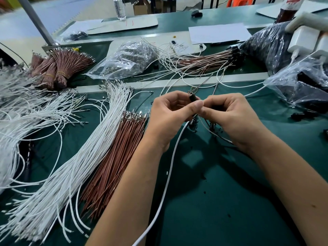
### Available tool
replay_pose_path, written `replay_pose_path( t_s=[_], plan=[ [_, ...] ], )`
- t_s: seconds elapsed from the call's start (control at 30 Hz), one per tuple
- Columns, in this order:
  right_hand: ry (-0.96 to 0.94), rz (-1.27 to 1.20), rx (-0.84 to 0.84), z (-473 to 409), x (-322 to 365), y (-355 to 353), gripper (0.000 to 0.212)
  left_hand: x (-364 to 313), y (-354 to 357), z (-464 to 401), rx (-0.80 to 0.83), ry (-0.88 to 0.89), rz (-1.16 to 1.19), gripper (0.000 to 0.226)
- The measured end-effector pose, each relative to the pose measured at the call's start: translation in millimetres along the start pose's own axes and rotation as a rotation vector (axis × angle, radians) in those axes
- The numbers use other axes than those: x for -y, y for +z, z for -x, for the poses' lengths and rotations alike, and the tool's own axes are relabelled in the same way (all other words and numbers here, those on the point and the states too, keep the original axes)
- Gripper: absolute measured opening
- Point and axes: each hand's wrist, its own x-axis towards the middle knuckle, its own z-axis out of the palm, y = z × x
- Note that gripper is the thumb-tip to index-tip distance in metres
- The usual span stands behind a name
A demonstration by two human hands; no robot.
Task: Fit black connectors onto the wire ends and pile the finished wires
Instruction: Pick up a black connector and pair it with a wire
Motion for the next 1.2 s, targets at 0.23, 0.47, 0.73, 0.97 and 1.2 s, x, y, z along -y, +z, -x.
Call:
replay_pose_path(
  t_s=[0.23,0.47,0.73,0.97,1.2],
  plan=[
    [-0.021,0.032,0.021,0,-2,0,0.010,-1,1,-1,-0.009,0.050,0.035,0.016],
    [-0.044,0.077,0.014,0,-4,-1,0.013,-1,1,-1,-0.017,0.115,0.080,0.019],
    [-0.143,0.113,-0.027,-3,-2,-2,0.010,-5,1,0,-0.005,0.227,0.022,0.023],
    [-0.268,0.214,-0.075,-5,-2,-3,0.010,-12,4,2,0.046,0.272,0.049,0.030],
    [-0.331,0.314,-0.087,-5,-3,-1,0.018,-15,5,3,0.092,0.331,0.082,0.035]
  ],
)
